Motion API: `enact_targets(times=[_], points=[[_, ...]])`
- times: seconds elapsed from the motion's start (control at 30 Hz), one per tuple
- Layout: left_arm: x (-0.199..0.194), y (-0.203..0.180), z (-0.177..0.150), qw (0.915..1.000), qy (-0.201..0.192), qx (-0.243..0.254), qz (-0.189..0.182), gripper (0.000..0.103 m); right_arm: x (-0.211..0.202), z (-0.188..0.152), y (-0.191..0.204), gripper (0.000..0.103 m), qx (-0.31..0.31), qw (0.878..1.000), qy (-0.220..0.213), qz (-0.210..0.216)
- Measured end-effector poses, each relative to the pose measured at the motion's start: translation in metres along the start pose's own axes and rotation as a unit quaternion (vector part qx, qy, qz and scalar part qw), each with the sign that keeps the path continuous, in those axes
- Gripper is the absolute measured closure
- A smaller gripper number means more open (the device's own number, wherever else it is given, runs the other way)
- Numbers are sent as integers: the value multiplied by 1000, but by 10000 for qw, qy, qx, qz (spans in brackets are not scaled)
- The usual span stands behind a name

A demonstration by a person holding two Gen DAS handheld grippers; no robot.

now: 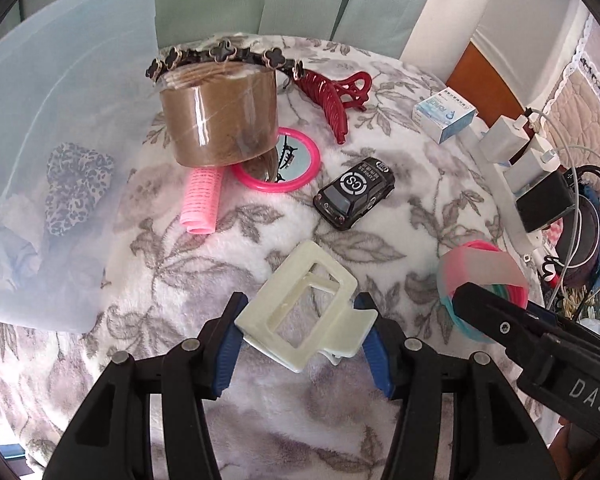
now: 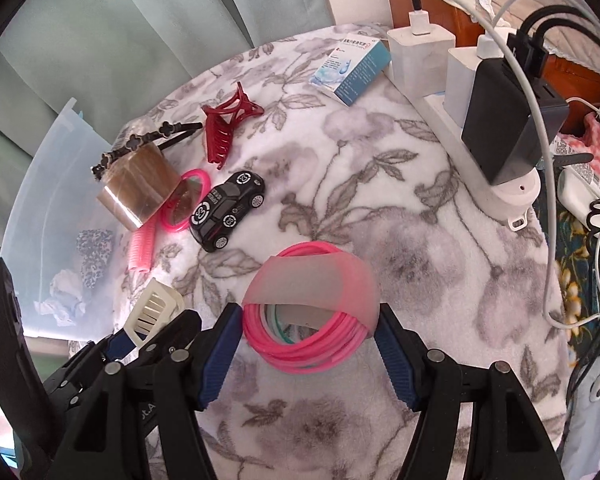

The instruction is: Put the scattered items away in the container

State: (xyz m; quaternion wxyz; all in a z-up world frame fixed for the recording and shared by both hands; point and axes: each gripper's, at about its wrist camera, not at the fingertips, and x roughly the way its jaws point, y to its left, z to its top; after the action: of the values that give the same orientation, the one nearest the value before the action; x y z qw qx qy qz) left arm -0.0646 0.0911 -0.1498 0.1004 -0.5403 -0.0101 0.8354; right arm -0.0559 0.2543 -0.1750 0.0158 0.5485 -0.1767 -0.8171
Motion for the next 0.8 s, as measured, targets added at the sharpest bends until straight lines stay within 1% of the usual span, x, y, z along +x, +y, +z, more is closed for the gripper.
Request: enact_targets(times=[0.13,0.2,0.3,0.37,0.6,0.8], points=[[-23,1,-1,9997,-235,23,-14,47,-19,-2,7,33,-55,9998,-194,54],[-35,4,-1,9994,-342,7,-64,47,-30,-2,10,33,-69,9994,-316,97],[-43,2,5,9985,-530,-42,-130,47,-46,-2,18,33,-98,9985,-509,167],[-59,5,6,9976,-662,-73,-185,47,-58,-4,23,33,-140,9975,-655,206],[-102,8,10,9940,-1023,-138,-362,47,-100,-6,43,33,-287,9930,-1090,354],[-137,14,14,9889,-1373,-176,-538,47,-133,-7,60,33,-373,9878,-1424,507]])
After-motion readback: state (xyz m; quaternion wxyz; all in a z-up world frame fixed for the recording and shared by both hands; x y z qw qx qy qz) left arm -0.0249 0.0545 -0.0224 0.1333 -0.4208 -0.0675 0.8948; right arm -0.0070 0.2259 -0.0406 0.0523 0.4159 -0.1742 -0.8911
